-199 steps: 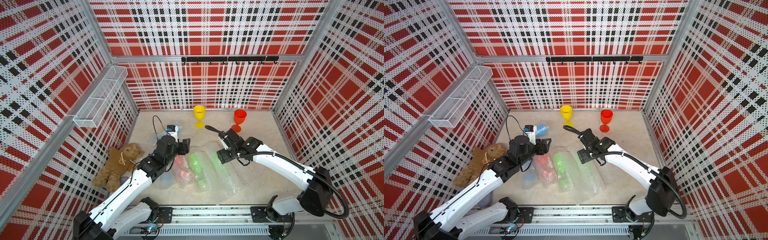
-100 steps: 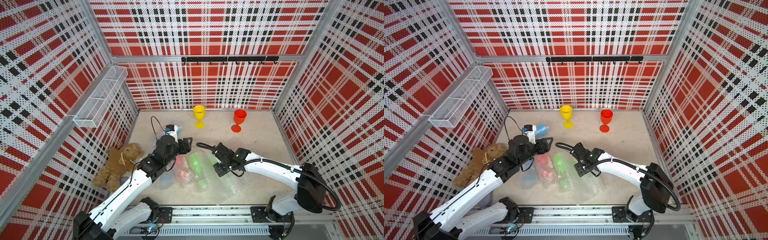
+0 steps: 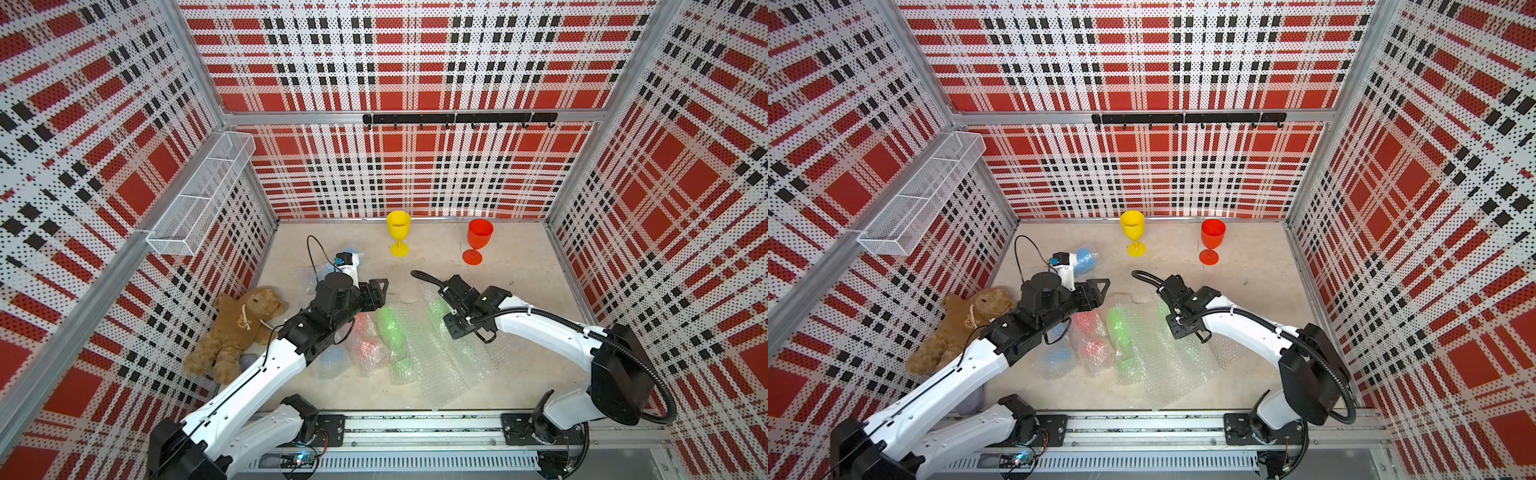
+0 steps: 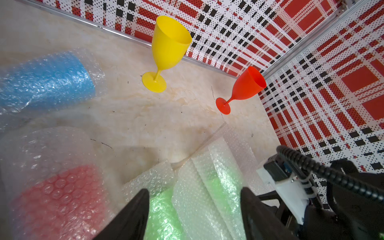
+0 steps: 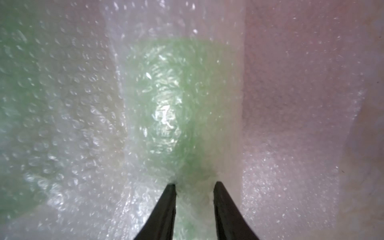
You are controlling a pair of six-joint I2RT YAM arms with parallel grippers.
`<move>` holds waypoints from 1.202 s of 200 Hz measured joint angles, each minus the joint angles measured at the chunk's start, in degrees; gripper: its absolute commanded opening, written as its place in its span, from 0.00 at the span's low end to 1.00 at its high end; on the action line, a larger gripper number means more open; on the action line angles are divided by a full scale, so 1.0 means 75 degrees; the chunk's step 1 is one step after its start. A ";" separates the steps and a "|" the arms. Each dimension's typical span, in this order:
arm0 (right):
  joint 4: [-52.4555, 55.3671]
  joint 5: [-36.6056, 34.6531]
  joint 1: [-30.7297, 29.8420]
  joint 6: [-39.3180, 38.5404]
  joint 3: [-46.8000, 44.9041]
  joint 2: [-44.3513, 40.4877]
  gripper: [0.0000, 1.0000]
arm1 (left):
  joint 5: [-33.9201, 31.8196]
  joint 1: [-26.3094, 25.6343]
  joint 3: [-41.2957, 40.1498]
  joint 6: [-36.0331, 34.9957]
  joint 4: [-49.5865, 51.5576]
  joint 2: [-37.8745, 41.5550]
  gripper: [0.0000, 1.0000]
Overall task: Unpack wine glasses from bubble wrap
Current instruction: Unwrap the bubble wrap.
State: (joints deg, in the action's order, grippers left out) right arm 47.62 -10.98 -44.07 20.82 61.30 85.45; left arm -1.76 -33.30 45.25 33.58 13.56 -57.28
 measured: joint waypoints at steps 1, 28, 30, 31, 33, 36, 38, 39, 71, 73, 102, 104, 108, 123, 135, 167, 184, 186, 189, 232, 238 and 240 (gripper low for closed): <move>0.0009 -0.0006 0.0000 -0.0003 0.0006 0.0000 0.36 | 0.0000 -0.0009 0.0000 0.0000 0.0000 -0.0017 0.71; 0.0140 0.0146 -0.0099 -0.0149 0.0274 -0.0326 0.59 | 0.0000 -0.0172 0.0000 0.0000 -0.0003 -0.0248 0.71; 0.0143 0.0163 -0.0117 -0.0166 0.0289 -0.0361 0.61 | 0.0000 -0.0178 0.0000 0.0000 0.0000 -0.0259 0.71; 0.0143 0.0172 -0.0128 -0.0166 0.0294 -0.0373 0.62 | 0.0000 -0.0178 0.0000 0.0000 0.0000 -0.0265 0.71; 0.0140 0.0207 -0.0157 -0.0149 0.0309 -0.0402 0.64 | 0.0000 -0.0189 0.0000 0.0000 -0.0003 -0.0274 0.71; 0.0140 0.0230 -0.0192 -0.0210 0.0329 -0.0460 0.67 | 0.0000 -0.0207 0.0000 0.0000 -0.0003 -0.0289 0.71; 0.0143 0.0259 -0.0230 -0.0198 0.0341 -0.0487 0.68 | 0.0000 -0.0210 0.0000 0.0000 -0.0003 -0.0291 0.71; 0.0134 0.0268 -0.0242 -0.0195 0.0344 -0.0495 0.69 | 0.0000 -0.0213 0.0000 0.0003 -0.0003 -0.0297 0.71; 0.0047 0.0679 -0.0659 -0.0268 0.0256 -0.0571 0.74 | -0.0006 -0.0271 0.0000 0.0006 -0.0041 -0.0370 0.71; 0.0044 0.0697 -0.0673 -0.0268 0.0239 -0.0557 0.74 | -0.0006 -0.0274 0.0000 0.0006 -0.0038 -0.0373 0.71; 0.0038 0.0769 -0.0743 -0.0283 -0.0009 -0.0358 0.72 | -0.0032 -0.0280 0.0000 0.0009 -0.0041 -0.0385 0.71; 0.0038 0.0761 -0.0746 -0.0283 -0.0015 -0.0350 0.73 | -0.0035 -0.0280 0.0000 0.0009 -0.0041 -0.0385 0.71; 0.0050 0.0729 -0.0758 -0.0286 -0.0023 -0.0329 0.73 | -0.0041 -0.0280 0.0000 0.0009 -0.0044 -0.0385 0.71; 0.0079 0.0504 -0.0845 -0.0286 -0.0023 -0.0224 0.76 | -0.0058 -0.0280 0.0000 0.0012 -0.0044 -0.0382 0.71; 0.0128 0.0294 -0.0944 -0.0297 -0.0023 -0.0070 0.78 | -0.0061 -0.0280 0.0000 0.0015 -0.0044 -0.0382 0.71; 0.0207 -0.0221 -0.1035 -0.0361 -0.0076 0.0122 0.63 | -0.0064 -0.0280 0.0000 0.0064 -0.0044 -0.0382 0.71; 0.0251 -0.0460 -0.1037 -0.0332 -0.0079 0.0122 0.54 | -0.0064 -0.0280 0.0000 0.0082 -0.0044 -0.0379 0.71; 0.0256 -0.0472 -0.1037 -0.0350 -0.0082 0.0122 0.53 | -0.0064 -0.0280 0.0000 0.0082 -0.0044 -0.0379 0.71; 0.0259 -0.0493 -0.1037 -0.0344 -0.0082 0.0122 0.52 | -0.0067 -0.0280 0.0000 0.0085 -0.0044 -0.0379 0.71; 0.0236 -0.0516 -0.0962 -0.0335 -0.0093 -0.0079 0.20 | -0.0067 -0.0283 0.0000 0.0093 -0.0047 -0.0379 0.71; 0.0233 -0.0510 -0.0938 -0.0321 -0.0108 -0.0111 0.15 | -0.0067 -0.0283 0.0000 0.0096 -0.0047 -0.0379 0.71; 0.0233 -0.0525 -0.0933 -0.0379 -0.0114 -0.0125 0.13 | -0.0067 -0.0289 0.0000 0.0096 -0.0050 -0.0379 0.71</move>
State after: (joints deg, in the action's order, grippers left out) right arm 49.36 -14.92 -51.07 17.98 60.45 84.51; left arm -2.26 -35.46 45.25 34.30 13.19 -60.12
